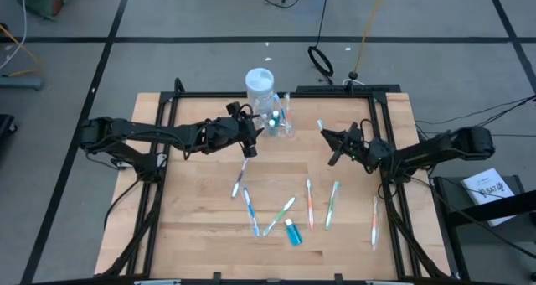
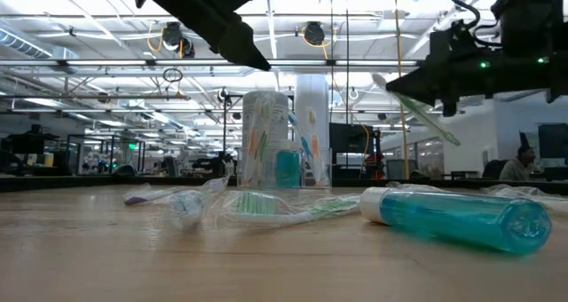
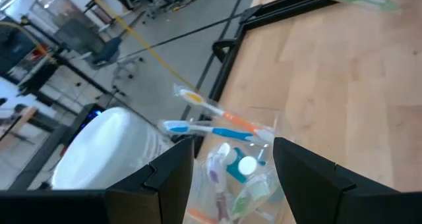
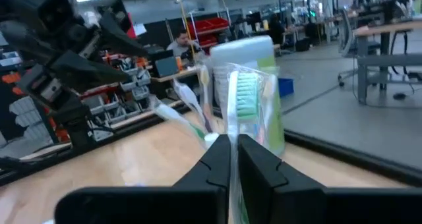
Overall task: Pick & Place toothbrushing station
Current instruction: Put the green toothbrush into the transparent organizer
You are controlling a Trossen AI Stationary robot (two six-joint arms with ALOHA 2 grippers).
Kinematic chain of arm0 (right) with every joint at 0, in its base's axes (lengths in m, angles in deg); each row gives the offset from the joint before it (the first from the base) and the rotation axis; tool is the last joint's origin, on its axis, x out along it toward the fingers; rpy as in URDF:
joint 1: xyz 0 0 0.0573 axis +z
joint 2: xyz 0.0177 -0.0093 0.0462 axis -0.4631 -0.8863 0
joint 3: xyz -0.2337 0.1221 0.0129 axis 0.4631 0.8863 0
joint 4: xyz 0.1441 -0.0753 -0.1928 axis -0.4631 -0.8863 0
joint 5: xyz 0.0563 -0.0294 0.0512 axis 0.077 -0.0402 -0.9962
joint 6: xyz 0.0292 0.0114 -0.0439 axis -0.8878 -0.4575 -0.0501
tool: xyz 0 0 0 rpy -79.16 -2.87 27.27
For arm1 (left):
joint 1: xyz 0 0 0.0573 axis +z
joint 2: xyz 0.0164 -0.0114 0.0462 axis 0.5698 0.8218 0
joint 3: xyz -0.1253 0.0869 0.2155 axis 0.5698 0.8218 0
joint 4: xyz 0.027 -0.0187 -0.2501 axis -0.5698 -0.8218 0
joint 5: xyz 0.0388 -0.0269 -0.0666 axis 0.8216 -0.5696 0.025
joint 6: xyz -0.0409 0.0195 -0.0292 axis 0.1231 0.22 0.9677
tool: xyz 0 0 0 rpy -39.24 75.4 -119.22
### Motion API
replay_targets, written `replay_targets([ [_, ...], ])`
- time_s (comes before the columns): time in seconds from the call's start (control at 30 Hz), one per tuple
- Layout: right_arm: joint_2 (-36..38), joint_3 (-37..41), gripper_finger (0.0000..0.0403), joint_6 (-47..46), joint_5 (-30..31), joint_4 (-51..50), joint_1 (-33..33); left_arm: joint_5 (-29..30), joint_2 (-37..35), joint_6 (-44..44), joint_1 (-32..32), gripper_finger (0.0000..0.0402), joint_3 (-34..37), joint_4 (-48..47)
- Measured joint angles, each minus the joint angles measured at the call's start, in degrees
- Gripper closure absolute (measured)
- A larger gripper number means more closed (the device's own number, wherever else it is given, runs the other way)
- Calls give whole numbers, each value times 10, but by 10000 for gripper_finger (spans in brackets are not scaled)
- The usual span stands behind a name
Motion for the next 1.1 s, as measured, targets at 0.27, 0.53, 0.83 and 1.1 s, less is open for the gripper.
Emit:
replay_targets([
  [0.27, -114, -108, 392, 61, -66, 33, -12, -2, 0, 47, -3, 188, 0, -9],
  [0.53, -231, -245, 392, 125, -122, 67, -45, -1, 0, 69, -28, 188, 0, -29],
  [0.83, -361, -367, 392, 136, -156, 86, -127, 58, 0, 100, -71, 188, 0, -30],
  [1.1, -477, -452, 392, 58, -163, 120, -181, 107, 0, 123, -93, 188, 0, -36],
])
